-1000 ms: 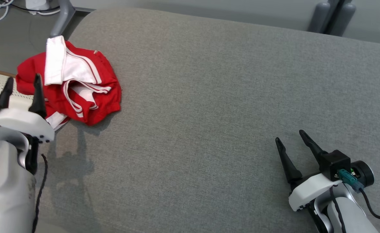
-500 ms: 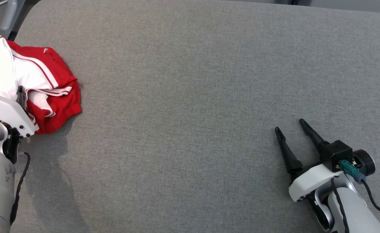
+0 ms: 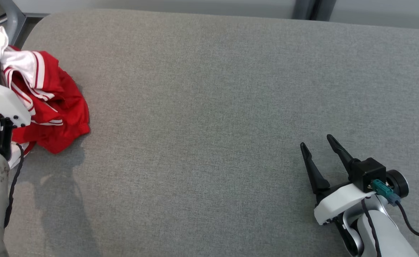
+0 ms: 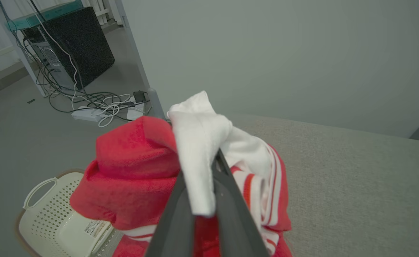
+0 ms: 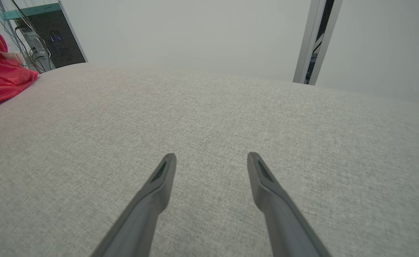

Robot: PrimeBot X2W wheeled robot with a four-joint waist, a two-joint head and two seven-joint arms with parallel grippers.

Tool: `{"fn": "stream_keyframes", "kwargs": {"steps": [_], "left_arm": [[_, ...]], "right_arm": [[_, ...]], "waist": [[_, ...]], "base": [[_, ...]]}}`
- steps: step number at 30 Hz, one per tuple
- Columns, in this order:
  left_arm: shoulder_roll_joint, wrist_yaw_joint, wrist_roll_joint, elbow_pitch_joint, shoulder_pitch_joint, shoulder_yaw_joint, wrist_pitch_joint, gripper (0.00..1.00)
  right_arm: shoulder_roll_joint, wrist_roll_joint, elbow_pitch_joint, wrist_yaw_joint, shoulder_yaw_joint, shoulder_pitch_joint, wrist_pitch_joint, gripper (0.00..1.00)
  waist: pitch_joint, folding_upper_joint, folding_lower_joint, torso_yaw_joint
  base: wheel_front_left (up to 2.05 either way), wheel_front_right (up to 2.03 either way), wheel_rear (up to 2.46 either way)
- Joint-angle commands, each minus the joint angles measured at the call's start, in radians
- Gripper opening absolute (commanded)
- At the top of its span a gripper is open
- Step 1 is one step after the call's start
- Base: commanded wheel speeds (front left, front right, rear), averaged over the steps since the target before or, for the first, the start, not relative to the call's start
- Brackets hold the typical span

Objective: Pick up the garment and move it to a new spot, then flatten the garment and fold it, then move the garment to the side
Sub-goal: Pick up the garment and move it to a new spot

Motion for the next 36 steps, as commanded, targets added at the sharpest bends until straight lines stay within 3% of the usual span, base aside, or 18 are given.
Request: {"fn": "stream_keyframes", "kwargs": {"steps": [1, 6, 11, 18, 22, 25, 29, 36], "left_arm": [[-0.007, -0.006, 0.007, -0.009, -0.023, -0.010, -0.013, 0.00], [-0.052, -0.021, 0.023, -0.040, -0.066, -0.065, -0.055, 0.00], [-0.142, -0.029, 0.001, -0.076, -0.065, -0.118, -0.083, 0.00], [-0.257, -0.028, -0.090, -0.158, 0.025, -0.282, -0.100, 0.00], [-0.269, -0.028, -0.171, -0.202, 0.088, -0.365, -0.099, 0.00], [-0.273, -0.028, -0.299, -0.303, 0.158, -0.500, -0.084, 0.00], [-0.270, -0.026, -0.392, -0.379, 0.239, -0.631, -0.082, 0.00], [-0.272, 0.032, -0.485, -0.444, 0.350, -0.781, -0.101, 0.00]], "right_arm": [[-0.003, 0.008, 0.000, 0.000, -0.005, 0.010, 0.000, 1.00], [0.015, 0.018, 0.003, 0.000, -0.022, 0.033, 0.000, 1.00], [0.032, 0.024, 0.006, 0.000, -0.033, 0.066, 0.000, 1.00], [0.045, 0.034, 0.004, 0.000, -0.042, 0.100, 0.000, 1.00], [0.045, 0.041, 0.009, 0.000, -0.039, 0.102, 0.000, 1.00], [0.046, 0.045, 0.013, 0.000, -0.035, 0.107, 0.000, 1.00], [0.047, 0.060, 0.011, 0.000, -0.025, 0.115, 0.000, 1.00], [0.047, 0.066, 0.009, 0.000, -0.021, 0.119, 0.000, 1.00]], "waist": [[-0.021, 0.0000, 0.0000, -0.007], [-0.072, 0.0000, 0.0000, -0.035], [-0.122, 0.0000, 0.0000, -0.074], [-0.167, 0.0000, 0.0000, -0.138], [-0.177, 0.0000, 0.0000, -0.167], [-0.186, 0.0000, 0.0000, -0.202], [-0.192, 0.0000, 0.0000, -0.231], [-0.194, 0.0000, 0.0000, -0.261]], "base": [[0.00, 0.00, 0.00], [0.00, 0.00, 0.00], [0.00, 0.00, 0.00], [0.00, 0.00, 0.00], [0.00, 0.00, 0.00], [0.00, 0.00, 0.00], [0.00, 0.00, 0.00], [0.00, 0.00, 0.00]]}}
